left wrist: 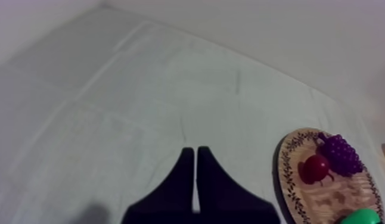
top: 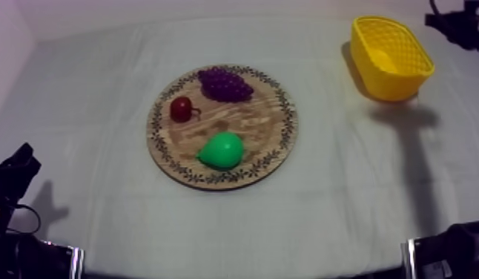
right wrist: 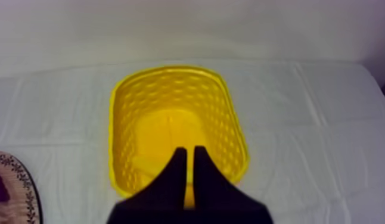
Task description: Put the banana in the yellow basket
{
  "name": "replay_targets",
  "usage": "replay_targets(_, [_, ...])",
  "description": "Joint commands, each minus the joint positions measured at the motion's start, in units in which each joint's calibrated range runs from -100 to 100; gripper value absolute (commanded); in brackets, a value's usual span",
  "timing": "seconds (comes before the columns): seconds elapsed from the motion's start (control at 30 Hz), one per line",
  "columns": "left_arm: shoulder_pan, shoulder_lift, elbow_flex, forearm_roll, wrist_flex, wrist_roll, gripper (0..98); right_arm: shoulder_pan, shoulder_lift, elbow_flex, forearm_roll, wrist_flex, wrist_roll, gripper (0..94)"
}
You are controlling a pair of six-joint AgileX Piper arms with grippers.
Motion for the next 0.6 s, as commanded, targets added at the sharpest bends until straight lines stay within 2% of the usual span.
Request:
replay_targets(0.0, [-0.01, -0.05, -0.01, -0.03, -0.02, 0.01, 0.1, -0.03, -15.17, 15.86, 2.04, -1.53, -4.27, 0.7])
replay_targets(0.13, [-0.01, -0.05, -0.01, -0.03, -0.02, 0.02, 0.1, -0.1, -25.75, 26.88, 0.72, -2.49, -3.61, 0.5])
replay_targets(0.4, [-0.01, -0.05, -0.01, -0.03, -0.02, 0.02, 0.1, -0.1, -43.95, 43.45, -4.99, -2.83, 2.37, 0.3])
replay_targets(0.47, [-0.01, -0.05, -0.01, -0.03, -0.02, 0.0, 0.1, -0.1, -47.66, 46.38, -7.33, -2.88, 4.57, 0.3])
replay_targets(0.57, [-0.01, -0.05, -0.01, -0.03, -0.02, 0.01, 0.1, 0.06, -52.56, 48.38, -12.41, -1.77, 8.95, 0.2])
